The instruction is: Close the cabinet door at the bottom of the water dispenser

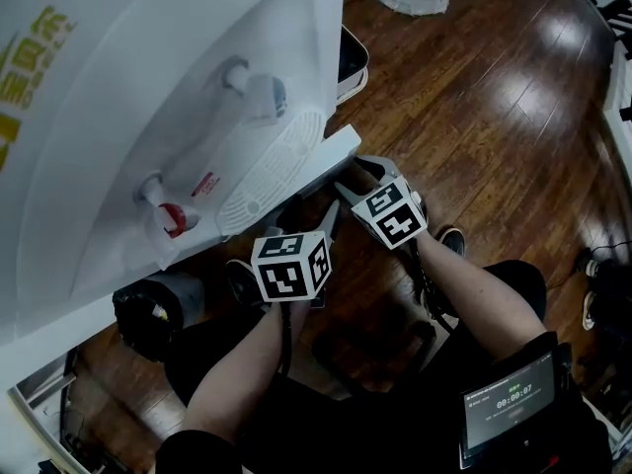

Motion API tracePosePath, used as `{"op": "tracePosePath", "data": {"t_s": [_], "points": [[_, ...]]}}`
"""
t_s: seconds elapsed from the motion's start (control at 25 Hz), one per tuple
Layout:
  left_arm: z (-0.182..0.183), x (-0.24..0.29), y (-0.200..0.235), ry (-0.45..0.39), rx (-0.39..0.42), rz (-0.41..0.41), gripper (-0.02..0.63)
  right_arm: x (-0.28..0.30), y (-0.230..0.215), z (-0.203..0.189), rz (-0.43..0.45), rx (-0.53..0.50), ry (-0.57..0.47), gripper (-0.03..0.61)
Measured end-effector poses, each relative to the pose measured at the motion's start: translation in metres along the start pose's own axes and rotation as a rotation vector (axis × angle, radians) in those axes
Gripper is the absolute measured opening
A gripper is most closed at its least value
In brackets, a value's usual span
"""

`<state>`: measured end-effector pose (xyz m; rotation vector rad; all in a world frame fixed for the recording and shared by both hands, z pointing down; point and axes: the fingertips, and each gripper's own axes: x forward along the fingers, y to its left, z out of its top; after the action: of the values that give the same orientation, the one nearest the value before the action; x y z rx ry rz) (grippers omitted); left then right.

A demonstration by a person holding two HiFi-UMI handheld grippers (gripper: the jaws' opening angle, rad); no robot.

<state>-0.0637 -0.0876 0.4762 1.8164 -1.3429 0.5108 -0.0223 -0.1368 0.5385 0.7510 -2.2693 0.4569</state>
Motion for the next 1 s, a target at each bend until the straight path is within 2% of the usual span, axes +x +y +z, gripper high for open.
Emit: {"op": "tracePosePath", "data": {"t_s": [0.08,0.16,0.32,0.52,0.64,1.0], "points": [[0.000,0.000,-0.001,0.001,0.004,0.001,0.295,0.008,-0.007,-0.007,0.004,0.037,0.013,0.229],[-0.001,-0.001,-0.001,0.007,0.008,0.002,0.295,0.016,-0.012,-0.010,0.004,0.028,0.009,0.229],[-0.008,-0.002,0.000,0.035,0.017,-0.005,0.295,0.022,-0.015,-0.006,0.004,0.004,-0.045,0.229],[-0.010,-0.002,0.002,0.048,0.021,-0.003,0.295,0.021,-0.014,0.005,0.044,0.043,-0.109,0.229],[-0.008,-0.002,0.003,0.040,0.028,0.001,0.295,0.025,-0.016,0.000,0.042,0.025,-0.097,0.229],[-0.005,-0.001,0.002,0.034,0.026,-0.002,0.295,0.030,-0.019,0.006,0.038,0.077,-0.113,0.221]]}}
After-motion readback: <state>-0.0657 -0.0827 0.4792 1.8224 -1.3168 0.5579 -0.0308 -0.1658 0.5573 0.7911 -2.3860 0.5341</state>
